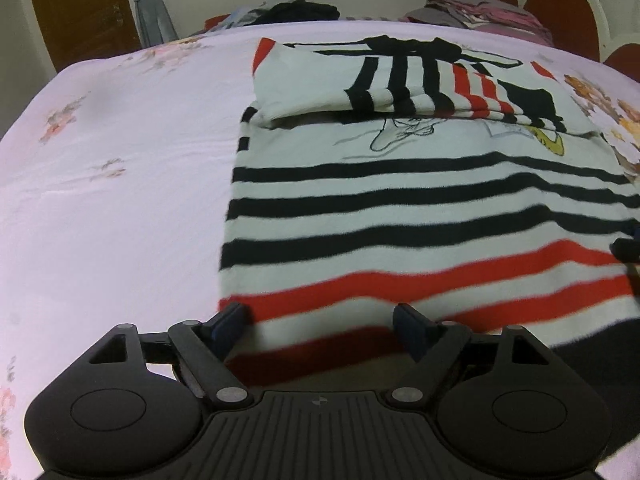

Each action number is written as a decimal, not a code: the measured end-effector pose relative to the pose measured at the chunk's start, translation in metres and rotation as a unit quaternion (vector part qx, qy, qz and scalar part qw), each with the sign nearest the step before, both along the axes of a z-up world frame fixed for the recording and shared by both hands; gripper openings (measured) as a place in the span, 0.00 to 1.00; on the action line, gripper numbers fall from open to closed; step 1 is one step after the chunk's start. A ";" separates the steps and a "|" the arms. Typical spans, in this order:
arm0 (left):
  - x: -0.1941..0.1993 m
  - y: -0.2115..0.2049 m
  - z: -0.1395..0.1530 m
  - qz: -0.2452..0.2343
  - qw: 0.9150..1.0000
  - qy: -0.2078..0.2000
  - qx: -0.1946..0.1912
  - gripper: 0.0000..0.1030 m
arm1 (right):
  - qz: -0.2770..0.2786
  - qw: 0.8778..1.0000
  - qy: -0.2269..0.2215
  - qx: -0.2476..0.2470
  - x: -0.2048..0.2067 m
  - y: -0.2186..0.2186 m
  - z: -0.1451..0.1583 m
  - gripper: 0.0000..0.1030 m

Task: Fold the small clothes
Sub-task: 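Pull the black hem away from the collar with both tools, flattening the body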

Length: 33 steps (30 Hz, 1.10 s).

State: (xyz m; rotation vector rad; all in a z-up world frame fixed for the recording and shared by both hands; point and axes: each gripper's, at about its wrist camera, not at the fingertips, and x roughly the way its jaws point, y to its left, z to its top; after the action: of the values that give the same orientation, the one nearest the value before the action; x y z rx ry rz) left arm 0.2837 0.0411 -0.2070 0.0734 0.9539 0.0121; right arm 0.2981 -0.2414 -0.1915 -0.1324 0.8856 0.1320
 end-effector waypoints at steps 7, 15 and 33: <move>-0.028 -0.001 0.011 -0.026 0.999 -0.010 -0.043 0.78 | 0.006 0.999 -0.004 0.048 -0.041 0.040 0.012 0.45; -0.057 0.001 -0.002 -0.060 0.998 -0.004 -0.028 0.78 | -0.026 0.999 0.020 0.029 -0.068 0.044 -0.001 0.46; -0.077 0.031 0.004 -0.043 0.997 0.000 -0.057 0.78 | -0.123 0.992 -0.005 0.009 -0.105 -0.007 0.008 0.61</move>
State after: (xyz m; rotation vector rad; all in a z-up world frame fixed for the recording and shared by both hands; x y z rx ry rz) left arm 0.2069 0.0719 -0.2031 0.0085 0.9486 -0.1222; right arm 0.1932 -0.2484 -0.1832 -0.0053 0.8829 -0.0910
